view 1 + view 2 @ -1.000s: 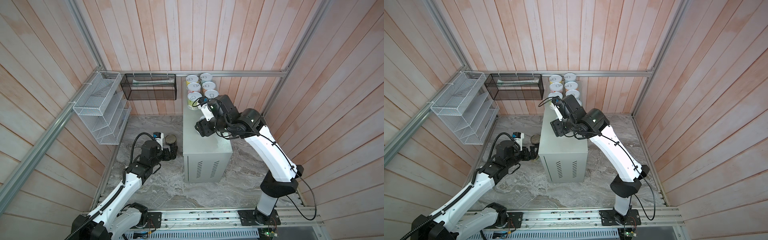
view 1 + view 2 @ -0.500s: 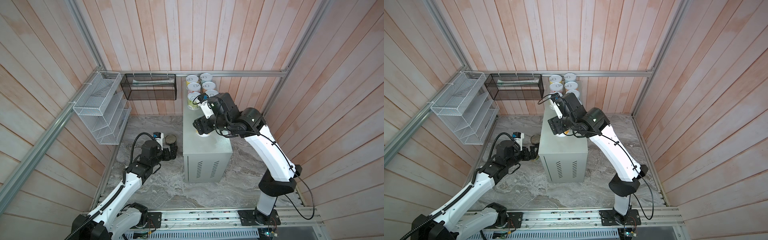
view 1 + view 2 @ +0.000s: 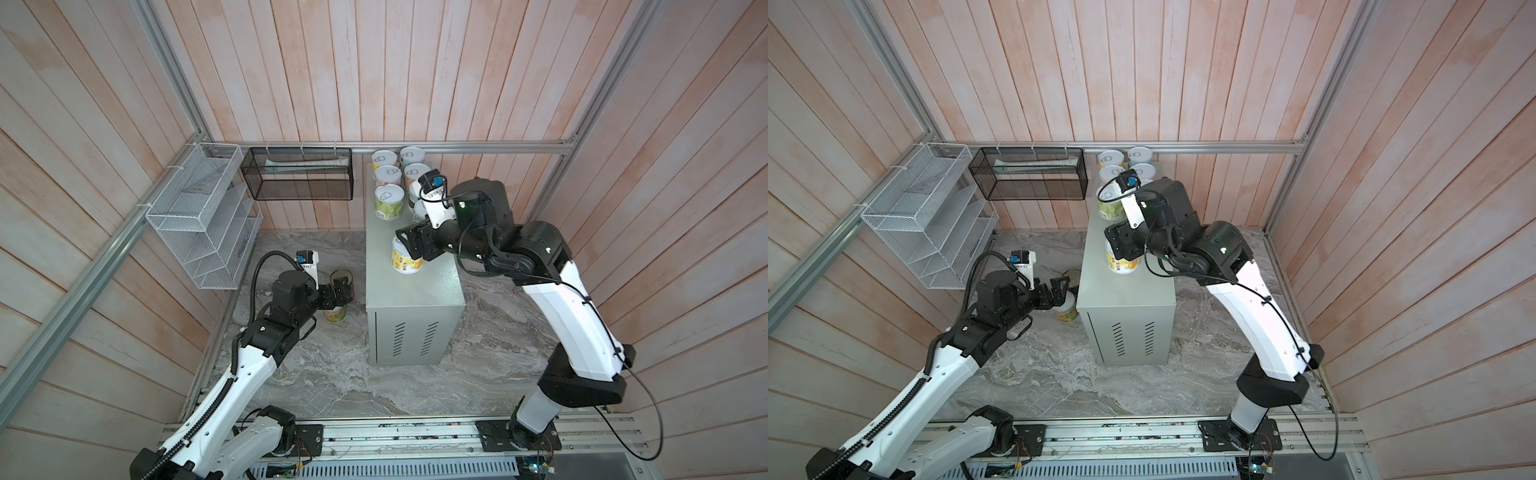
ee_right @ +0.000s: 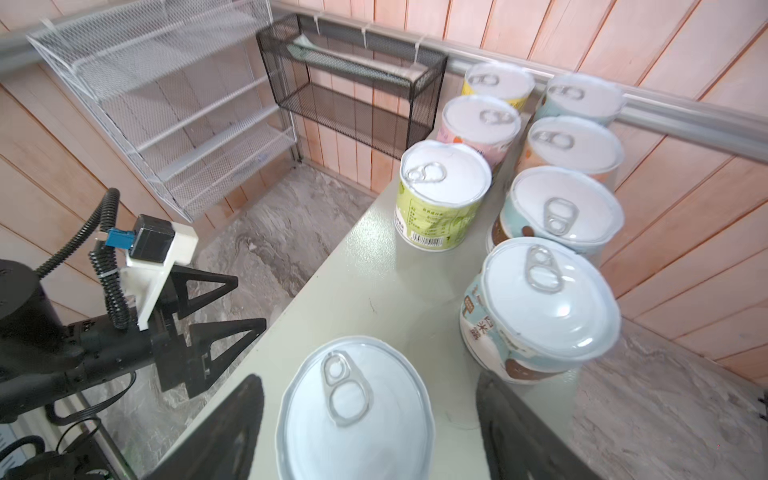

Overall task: Place and organize the canned foods onto the counter
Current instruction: 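Lower the yellow can in front of the green can and open the right gripper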

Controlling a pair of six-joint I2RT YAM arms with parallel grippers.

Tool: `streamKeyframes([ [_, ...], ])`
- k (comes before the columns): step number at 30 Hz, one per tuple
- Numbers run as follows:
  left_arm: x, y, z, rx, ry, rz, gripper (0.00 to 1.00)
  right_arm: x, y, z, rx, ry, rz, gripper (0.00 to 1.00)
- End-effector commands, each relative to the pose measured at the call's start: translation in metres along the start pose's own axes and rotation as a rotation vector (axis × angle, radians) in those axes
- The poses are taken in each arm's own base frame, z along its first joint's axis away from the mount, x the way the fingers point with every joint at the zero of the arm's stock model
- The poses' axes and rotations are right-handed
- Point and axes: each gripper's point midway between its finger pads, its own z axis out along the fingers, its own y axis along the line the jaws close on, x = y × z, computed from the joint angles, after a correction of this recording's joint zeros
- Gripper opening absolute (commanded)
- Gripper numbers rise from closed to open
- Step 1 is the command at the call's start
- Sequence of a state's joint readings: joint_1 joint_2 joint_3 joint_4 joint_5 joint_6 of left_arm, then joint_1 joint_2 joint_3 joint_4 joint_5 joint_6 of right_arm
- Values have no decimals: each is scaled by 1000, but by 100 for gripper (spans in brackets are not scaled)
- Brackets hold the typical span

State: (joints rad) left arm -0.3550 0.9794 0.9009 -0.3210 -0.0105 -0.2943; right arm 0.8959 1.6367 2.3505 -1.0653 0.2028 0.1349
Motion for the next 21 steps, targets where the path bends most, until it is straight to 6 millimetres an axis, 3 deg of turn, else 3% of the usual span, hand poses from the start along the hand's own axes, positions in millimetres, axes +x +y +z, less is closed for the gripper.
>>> streamKeyframes([
  [1, -37, 0, -23, -40, -81, 47, 100, -15, -8, -27, 14, -107, 18, 78],
  [4, -66, -10, -43, -28, -157, 70, 100, -8, -13, -42, 15, -132, 54, 73],
  [9, -94, -39, -63, 22, -207, 153, 99, 10, -12, -55, -19, -119, 91, 52],
  [15, -104, -80, -75, 123, -241, 246, 99, 34, -8, -48, -51, -78, 125, 55],
  [21, -94, -113, -69, 209, -219, 349, 95, 57, 0, -28, -84, -27, 138, 57],
])
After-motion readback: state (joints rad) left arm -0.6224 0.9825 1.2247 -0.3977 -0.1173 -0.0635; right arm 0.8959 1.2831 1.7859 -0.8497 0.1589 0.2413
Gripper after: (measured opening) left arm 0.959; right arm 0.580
